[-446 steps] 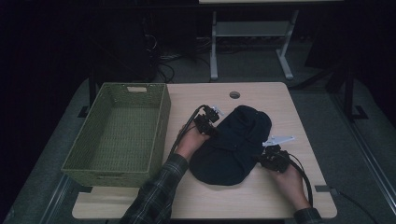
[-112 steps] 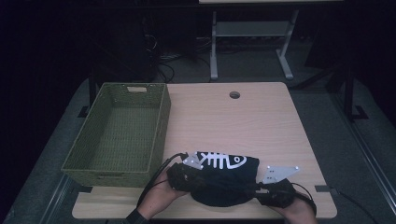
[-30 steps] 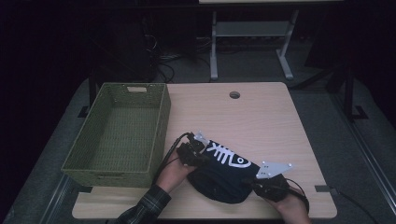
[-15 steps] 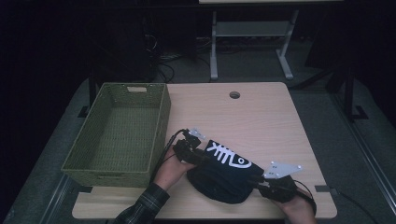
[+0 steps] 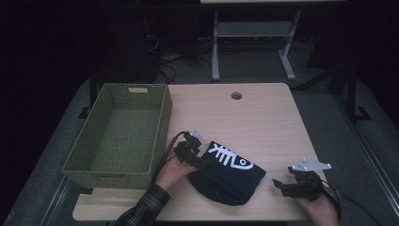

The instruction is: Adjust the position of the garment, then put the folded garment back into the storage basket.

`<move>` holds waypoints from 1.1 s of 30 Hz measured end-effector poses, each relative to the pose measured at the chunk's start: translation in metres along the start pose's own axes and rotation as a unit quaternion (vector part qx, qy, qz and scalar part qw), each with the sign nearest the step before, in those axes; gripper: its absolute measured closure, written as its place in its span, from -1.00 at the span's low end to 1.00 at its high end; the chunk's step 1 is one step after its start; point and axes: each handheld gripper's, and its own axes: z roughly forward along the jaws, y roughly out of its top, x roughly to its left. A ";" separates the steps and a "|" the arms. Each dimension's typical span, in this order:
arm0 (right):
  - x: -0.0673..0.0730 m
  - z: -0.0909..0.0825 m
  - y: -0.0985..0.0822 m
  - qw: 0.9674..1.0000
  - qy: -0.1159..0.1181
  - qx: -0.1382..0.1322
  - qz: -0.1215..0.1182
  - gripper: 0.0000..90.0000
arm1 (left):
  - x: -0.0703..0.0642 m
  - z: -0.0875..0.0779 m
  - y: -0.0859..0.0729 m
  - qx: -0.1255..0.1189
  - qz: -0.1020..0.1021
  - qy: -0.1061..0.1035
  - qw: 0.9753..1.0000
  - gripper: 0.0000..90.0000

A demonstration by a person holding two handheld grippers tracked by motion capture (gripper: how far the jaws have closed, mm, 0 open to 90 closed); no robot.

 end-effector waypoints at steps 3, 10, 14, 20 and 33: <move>-0.003 0.006 -0.001 1.000 -0.003 0.003 0.002 -0.70 | 0.001 0.003 -0.002 0.005 0.000 -0.007 1.000 -0.47; -0.006 0.013 -0.001 1.000 -0.015 -0.007 0.006 -0.74 | -0.001 0.010 -0.004 0.008 0.003 -0.011 1.000 -0.46; -0.006 0.015 -0.001 1.000 -0.014 -0.014 0.004 -0.77 | -0.001 0.011 -0.004 0.012 0.000 -0.027 1.000 -0.32; -0.006 0.016 -0.001 1.000 -0.010 -0.013 0.003 -0.77 | -0.002 0.011 -0.005 0.009 0.005 -0.043 0.999 -0.06; -0.006 0.016 -0.001 1.000 -0.009 -0.012 0.002 -0.78 | -0.001 0.014 -0.002 0.015 -0.006 -0.085 0.996 0.48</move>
